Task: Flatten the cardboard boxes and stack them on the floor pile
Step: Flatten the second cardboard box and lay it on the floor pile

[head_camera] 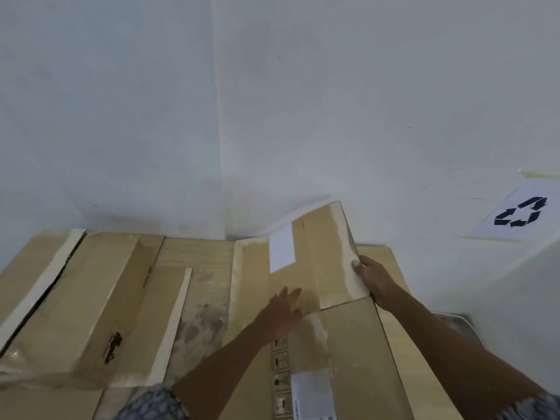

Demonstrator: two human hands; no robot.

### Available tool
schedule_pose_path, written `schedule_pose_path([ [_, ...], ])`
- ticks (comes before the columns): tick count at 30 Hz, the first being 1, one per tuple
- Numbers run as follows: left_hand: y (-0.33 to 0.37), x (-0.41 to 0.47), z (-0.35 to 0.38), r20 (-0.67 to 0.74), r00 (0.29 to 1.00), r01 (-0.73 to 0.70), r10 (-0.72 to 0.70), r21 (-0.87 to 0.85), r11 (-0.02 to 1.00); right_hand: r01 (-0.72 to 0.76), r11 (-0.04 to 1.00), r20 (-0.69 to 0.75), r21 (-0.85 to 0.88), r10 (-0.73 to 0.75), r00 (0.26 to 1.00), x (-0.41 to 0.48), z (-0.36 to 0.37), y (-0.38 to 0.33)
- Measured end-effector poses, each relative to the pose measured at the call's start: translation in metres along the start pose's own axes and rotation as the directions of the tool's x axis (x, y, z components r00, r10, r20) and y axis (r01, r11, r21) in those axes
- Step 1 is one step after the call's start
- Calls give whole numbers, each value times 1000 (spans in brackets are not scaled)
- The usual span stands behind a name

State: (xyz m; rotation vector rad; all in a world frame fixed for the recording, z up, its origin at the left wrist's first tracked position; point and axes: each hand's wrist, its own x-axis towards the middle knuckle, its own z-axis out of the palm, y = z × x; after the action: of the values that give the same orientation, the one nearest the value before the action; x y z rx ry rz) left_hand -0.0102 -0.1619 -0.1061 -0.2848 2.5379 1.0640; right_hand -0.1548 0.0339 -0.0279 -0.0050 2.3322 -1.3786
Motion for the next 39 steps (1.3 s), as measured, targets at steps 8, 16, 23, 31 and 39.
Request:
schedule_pose_path([
  [8,-16,28,36,86,992,80,-87,75,994,-133,908,-132,-397,86,987,41,-33,58],
  [16,9,40,35,-23,998,54,-60,-214,975,-56,876,-277,-479,-90,957,28,-11,39],
  [23,96,26,-29,-252,965,-138,-79,-737,662,213,942,-42,-258,-231,972,-19,31,-51],
  [31,80,-10,-100,-348,925,-10,-150,-418,908,-128,961,343,246,38,939,-47,62,-71],
  [39,84,-47,-122,-541,832,-51,-122,-294,954,-251,968,363,17,228,903,-56,79,-50],
])
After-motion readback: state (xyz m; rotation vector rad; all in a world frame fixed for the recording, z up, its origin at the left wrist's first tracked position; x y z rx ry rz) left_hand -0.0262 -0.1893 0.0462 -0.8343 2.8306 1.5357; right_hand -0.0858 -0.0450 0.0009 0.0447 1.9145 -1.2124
